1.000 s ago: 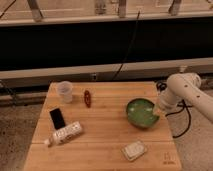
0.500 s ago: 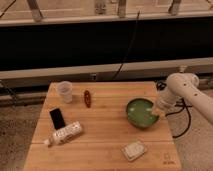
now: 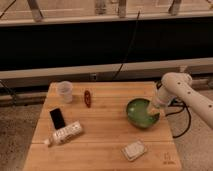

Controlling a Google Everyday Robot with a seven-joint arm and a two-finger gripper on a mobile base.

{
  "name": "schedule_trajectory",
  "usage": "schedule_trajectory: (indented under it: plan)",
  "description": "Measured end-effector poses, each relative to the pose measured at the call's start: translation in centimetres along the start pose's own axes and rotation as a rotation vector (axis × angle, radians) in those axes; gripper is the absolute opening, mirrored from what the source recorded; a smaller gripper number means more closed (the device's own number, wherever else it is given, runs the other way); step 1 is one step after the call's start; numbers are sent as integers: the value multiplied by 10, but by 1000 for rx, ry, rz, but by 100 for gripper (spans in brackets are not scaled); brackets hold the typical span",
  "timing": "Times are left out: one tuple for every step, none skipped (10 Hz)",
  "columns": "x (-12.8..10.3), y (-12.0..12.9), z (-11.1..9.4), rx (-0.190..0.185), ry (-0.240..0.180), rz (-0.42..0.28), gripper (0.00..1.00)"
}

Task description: Push the ceramic bowl across the table

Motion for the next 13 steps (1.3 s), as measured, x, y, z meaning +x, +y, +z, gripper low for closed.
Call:
schedule_trajectory:
  plan:
    - [-3,0,4,-8,-1,-17,0]
    - [-7,-2,8,-13,-2,-24,0]
    - [-14,-4,13,-24,-7,-37,0]
    - [-12,-6,17,-32,-9,-45,0]
    - [-11,-6,20,-39,-9,-54,0]
    - [-15,-4,23,-48,-9,-75,0]
    - [-23,0,27,-58,-9,-96,0]
    - [-35,3,32,-71,-8,-123,0]
    - [-45,4,36,-79,-9,-155,0]
    - [-54,4,40,-87,-11,-190,0]
    - [-56,6,41,-93,-10,-204,0]
    - [-56,8,42,-98,-9,-211,0]
    - [-67,12,47,-111,-6,-238,0]
